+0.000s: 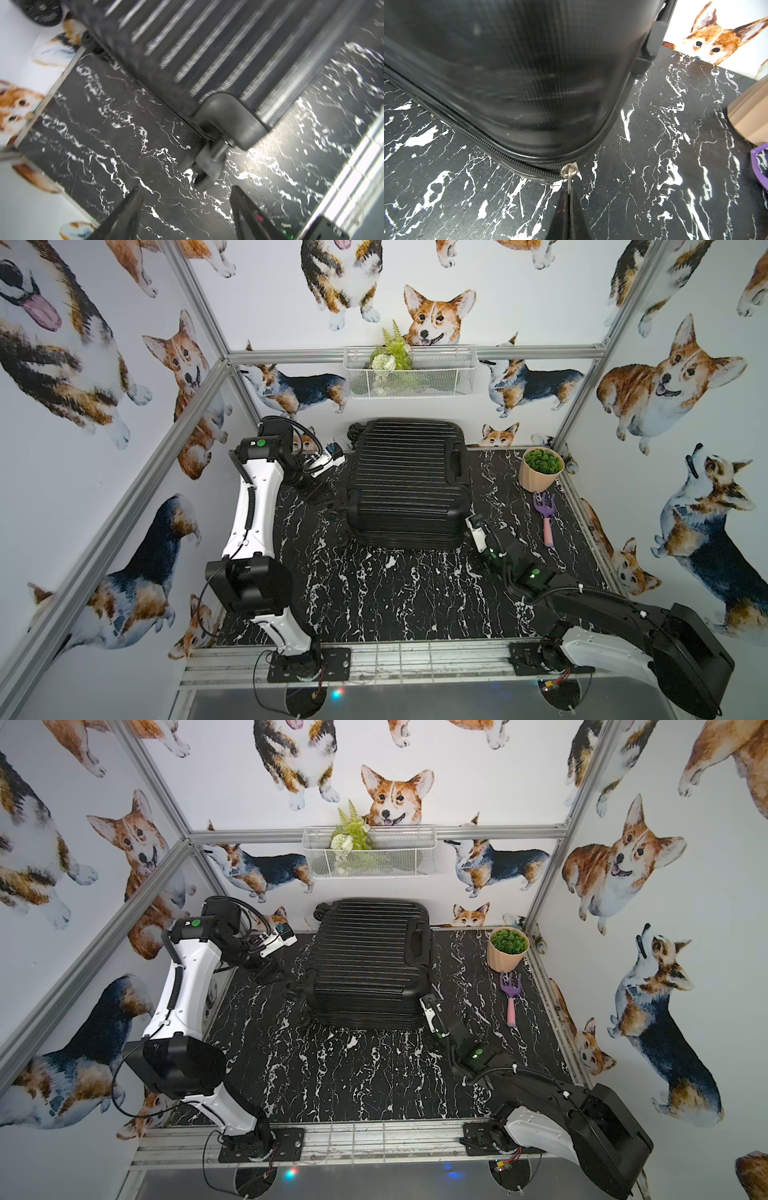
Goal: Close the suitcase zippers
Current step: Zip the zipper on the suitcase.
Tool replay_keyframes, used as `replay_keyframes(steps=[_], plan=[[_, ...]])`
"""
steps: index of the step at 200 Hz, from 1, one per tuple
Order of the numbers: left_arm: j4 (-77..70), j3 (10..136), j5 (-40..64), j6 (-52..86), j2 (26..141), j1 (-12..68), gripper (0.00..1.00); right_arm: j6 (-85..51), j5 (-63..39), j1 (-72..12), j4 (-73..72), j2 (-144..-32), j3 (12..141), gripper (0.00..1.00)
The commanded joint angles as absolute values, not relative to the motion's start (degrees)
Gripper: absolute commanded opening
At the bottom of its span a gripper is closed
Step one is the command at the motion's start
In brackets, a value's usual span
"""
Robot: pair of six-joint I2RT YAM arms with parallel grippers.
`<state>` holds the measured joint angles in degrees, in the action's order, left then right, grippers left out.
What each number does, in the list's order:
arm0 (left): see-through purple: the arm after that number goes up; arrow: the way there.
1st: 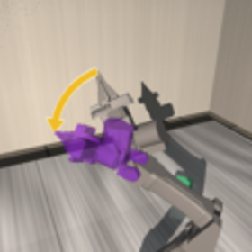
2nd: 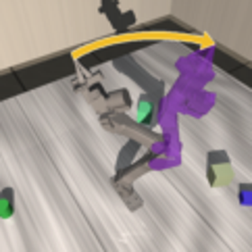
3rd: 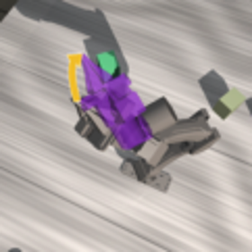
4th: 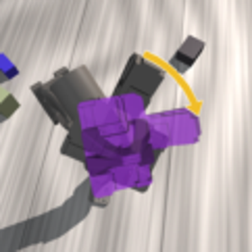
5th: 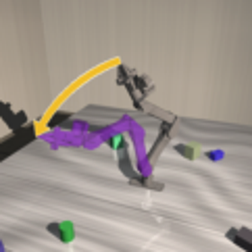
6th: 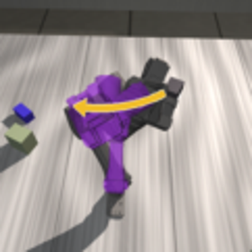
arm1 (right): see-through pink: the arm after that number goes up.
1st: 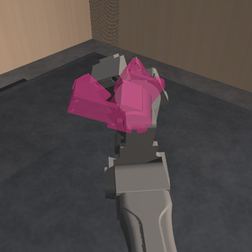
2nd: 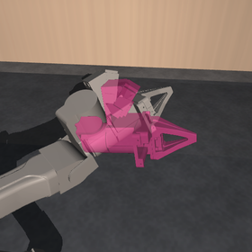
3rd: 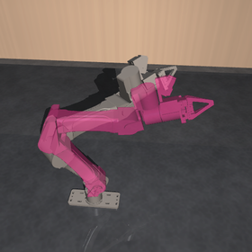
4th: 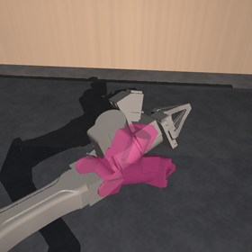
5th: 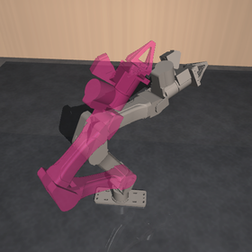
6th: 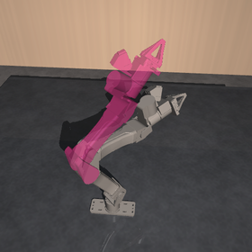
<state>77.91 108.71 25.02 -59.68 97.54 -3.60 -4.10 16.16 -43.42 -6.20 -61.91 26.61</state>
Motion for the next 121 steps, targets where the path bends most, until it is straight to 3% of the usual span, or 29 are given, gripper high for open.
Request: replay_keyframes(steps=[1,121], plan=[[83.8,108.6,30.2,-73.8,98.2,-3.7,0.72,-3.1,15.5,-43.4,-8.3,-61.9,26.7,0.00],[66.4,95.3,27.8,-79.8,97.9,0.3,0.71,-2.2,15.4,-43.2,-6.5,-61.9,28.2,0.00]])
